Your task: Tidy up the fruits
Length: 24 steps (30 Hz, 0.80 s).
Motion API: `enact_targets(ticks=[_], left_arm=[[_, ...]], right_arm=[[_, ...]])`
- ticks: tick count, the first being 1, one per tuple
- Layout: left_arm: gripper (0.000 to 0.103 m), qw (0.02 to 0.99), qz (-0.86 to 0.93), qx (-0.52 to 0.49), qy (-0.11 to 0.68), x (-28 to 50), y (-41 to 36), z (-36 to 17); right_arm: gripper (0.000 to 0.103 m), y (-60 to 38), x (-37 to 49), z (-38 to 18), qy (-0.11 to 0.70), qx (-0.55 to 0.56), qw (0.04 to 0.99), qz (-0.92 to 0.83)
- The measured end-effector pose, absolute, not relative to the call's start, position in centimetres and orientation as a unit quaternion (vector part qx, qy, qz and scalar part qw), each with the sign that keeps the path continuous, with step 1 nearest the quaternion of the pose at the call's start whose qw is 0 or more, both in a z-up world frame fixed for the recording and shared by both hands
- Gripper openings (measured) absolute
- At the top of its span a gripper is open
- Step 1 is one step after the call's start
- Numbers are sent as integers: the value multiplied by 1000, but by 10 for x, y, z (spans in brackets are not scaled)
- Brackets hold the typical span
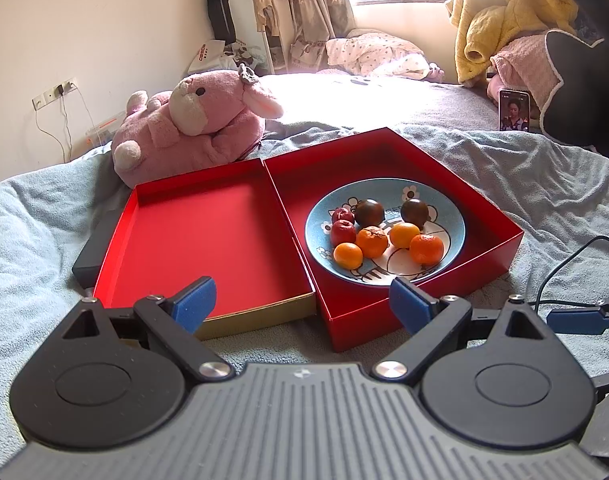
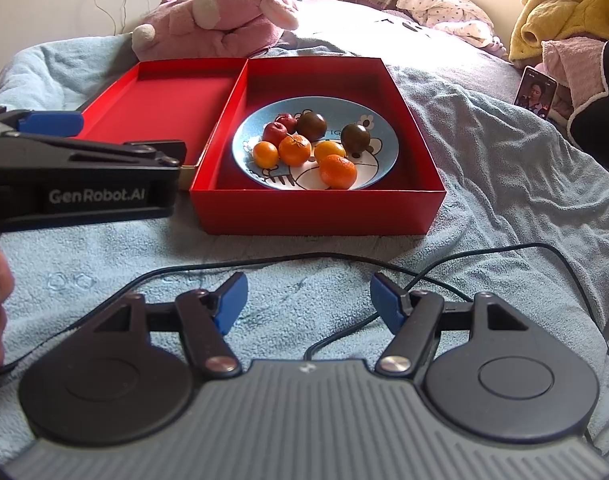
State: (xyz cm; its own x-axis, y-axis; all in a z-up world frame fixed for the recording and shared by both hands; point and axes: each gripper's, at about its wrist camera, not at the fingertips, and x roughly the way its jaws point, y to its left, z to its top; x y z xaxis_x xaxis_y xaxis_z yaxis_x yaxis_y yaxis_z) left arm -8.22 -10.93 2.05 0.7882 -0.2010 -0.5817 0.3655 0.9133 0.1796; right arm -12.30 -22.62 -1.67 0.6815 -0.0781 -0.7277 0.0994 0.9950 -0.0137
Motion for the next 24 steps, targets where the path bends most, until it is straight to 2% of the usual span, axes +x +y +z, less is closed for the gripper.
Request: enact_targets(ticks=[24], left_arm=[[96, 934, -162, 138, 287, -84, -110, 20]], right_arm=[[70, -226, -124, -18, 396, 13, 917, -48]])
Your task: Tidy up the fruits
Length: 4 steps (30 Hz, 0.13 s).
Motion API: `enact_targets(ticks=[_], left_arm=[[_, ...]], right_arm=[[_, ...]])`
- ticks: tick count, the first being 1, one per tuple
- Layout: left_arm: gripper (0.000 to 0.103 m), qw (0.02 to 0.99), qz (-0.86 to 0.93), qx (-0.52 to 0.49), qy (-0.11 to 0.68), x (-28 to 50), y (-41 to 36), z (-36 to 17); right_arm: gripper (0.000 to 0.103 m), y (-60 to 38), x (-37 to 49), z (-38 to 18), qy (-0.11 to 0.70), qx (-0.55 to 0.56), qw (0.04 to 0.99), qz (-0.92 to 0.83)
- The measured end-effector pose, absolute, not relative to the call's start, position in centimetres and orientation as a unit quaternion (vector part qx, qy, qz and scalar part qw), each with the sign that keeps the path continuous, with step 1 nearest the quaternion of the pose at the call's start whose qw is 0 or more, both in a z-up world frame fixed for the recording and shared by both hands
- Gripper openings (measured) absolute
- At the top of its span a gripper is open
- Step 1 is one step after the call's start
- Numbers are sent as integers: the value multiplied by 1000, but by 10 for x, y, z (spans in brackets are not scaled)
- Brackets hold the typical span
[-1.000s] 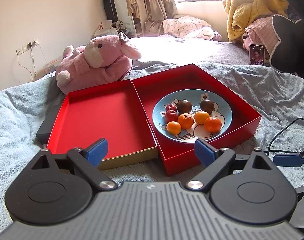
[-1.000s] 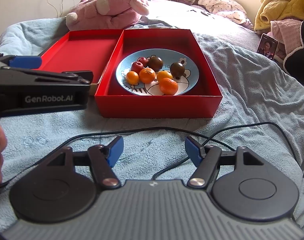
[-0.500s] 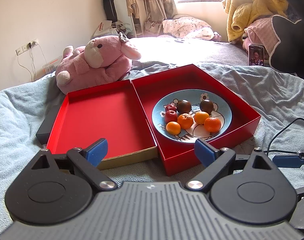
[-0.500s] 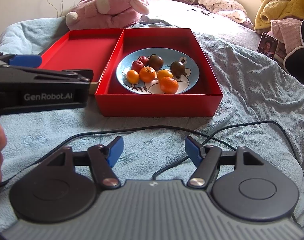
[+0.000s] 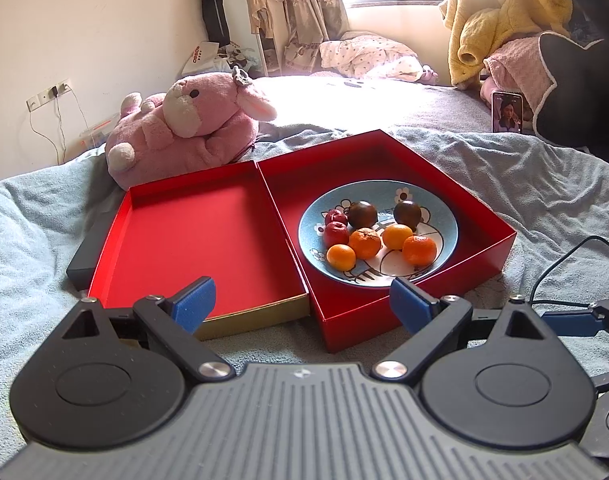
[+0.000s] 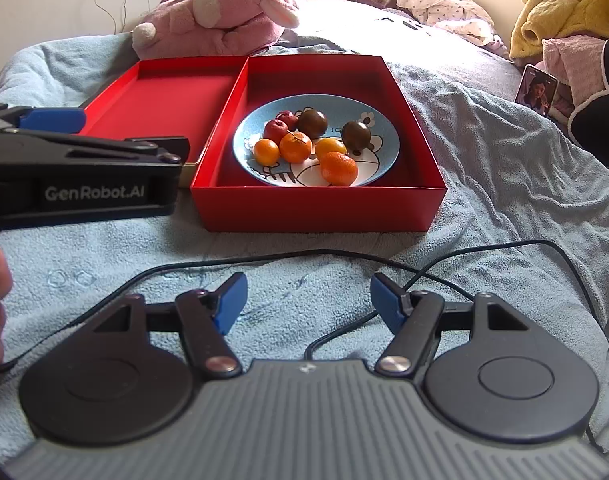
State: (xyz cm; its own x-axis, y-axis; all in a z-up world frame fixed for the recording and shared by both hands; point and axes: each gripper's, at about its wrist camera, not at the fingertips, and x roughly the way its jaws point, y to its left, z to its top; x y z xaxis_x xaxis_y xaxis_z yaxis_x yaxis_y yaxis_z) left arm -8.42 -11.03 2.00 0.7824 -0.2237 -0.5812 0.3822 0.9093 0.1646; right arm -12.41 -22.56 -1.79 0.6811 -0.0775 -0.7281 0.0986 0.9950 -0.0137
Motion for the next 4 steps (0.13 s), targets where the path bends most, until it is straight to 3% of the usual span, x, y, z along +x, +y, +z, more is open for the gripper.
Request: enact_targets(ticks=[4], left_arm=[[96, 933, -168, 135, 287, -86, -110, 20]], right_arm=[[70, -225, -124, -18, 397, 15, 917, -48]])
